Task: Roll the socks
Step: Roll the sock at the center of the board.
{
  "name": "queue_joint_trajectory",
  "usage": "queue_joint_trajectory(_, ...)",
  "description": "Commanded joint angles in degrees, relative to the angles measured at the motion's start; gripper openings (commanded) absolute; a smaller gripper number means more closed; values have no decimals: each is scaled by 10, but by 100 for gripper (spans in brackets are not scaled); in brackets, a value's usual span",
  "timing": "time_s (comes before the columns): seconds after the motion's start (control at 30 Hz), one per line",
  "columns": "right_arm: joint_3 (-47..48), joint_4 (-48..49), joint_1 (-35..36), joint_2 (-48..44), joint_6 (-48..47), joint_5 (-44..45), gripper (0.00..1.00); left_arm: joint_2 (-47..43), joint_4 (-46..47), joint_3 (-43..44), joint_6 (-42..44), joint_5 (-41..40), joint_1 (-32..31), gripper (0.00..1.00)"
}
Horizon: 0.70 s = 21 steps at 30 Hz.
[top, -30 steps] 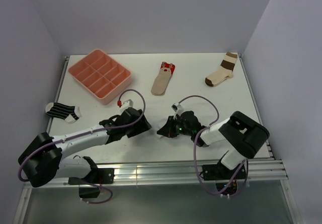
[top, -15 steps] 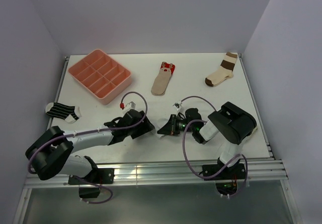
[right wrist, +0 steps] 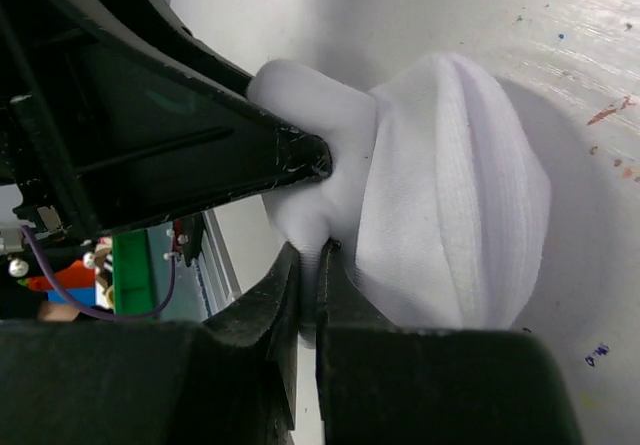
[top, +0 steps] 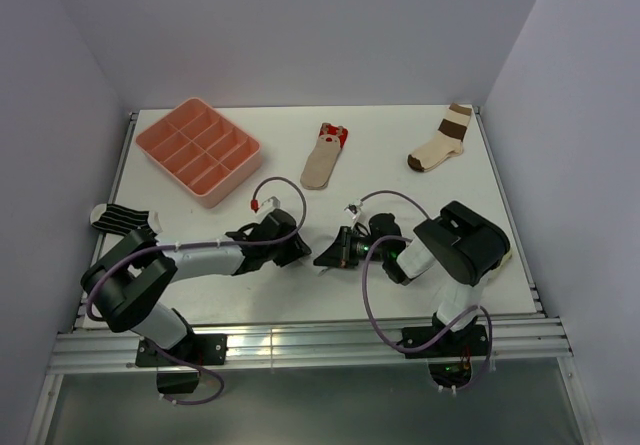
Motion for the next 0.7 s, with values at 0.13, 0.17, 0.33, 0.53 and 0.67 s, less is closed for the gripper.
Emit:
queue_joint_trajectory(0.13,-10,-227,7,-83,-95,84,35,34,-163,47,13,-21,0,23)
queue_joint_trajectory(0.17,-6,-268,11,-100,-106,96,40,41,-176,56,22,-25,0,22)
queue_joint_trajectory(0.33,35,-388,48,-214,-175,200,55,71,-245,121,53,-24,-1,20)
queue_joint_trajectory(0.53,75,-483,136,-319,-227,397,57,126,-318,190,98,-15,-1,20)
queue_joint_trajectory(0.67,109,-511,201,-330,-255,501,58,150,-345,222,122,-9,0,22)
